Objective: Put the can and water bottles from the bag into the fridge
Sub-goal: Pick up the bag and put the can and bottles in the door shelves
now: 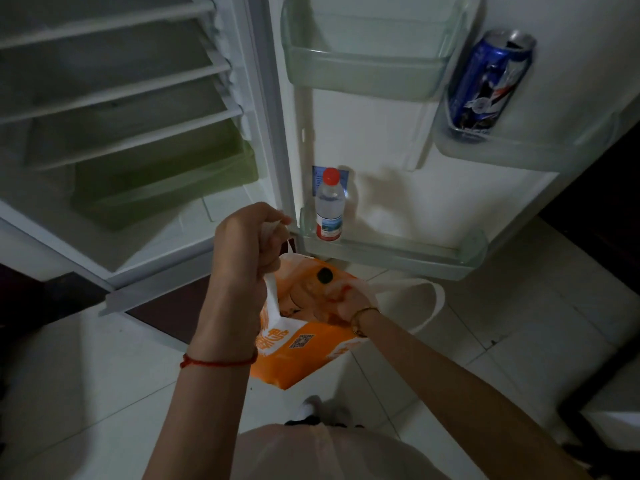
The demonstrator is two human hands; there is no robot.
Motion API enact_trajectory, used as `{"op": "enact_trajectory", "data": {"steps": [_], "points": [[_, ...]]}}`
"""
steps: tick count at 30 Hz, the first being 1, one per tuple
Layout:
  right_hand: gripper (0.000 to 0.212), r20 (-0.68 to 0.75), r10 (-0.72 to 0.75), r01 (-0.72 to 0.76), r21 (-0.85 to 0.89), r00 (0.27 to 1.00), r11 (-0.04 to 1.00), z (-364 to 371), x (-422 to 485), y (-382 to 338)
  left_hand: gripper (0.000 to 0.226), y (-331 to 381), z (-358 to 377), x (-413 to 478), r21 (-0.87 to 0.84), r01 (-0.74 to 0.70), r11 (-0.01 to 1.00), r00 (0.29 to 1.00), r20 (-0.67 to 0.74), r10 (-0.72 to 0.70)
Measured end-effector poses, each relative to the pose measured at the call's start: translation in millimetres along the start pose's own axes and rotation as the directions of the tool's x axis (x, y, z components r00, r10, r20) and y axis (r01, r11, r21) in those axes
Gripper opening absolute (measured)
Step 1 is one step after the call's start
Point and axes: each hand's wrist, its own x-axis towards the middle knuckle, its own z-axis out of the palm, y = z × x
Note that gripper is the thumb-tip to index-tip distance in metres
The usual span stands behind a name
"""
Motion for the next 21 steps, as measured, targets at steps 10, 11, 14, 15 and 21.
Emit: {"op": "enact_trajectory", "data": {"steps": [10,11,14,15,21], "points": [[0.022,-0.216,-0.398,0.401,-0.030,0.892,0.916,-78,-66,-53,0.023,-5,7,1,-0.018,-0.013,1.000,1.000,0.011,0.013],[0.019,-0.302,-0.405,0.410,-0.051,0.863,0.911,-92,-72,-55,0.024,-6,9,1,-0.013,-0.011,1.000,1.000,0.007,0.011],[0.023,-0.495,-0.423,0.422,-0.121,0.758,0.898,-133,-89,-61,0.023,-7,14,1,0.020,-0.019,1.000,1.000,0.002,0.019],[0.025,-0.536,-0.426,0.426,-0.133,0.729,0.895,-144,-92,-62,0.019,-8,15,1,0.020,-0.029,0.999,1.000,0.011,0.028],[0.031,-0.672,-0.468,0.456,-0.212,0.574,0.864,-188,-78,-67,0.015,-6,16,6,0.013,-0.055,0.998,0.998,0.032,0.055]]}}
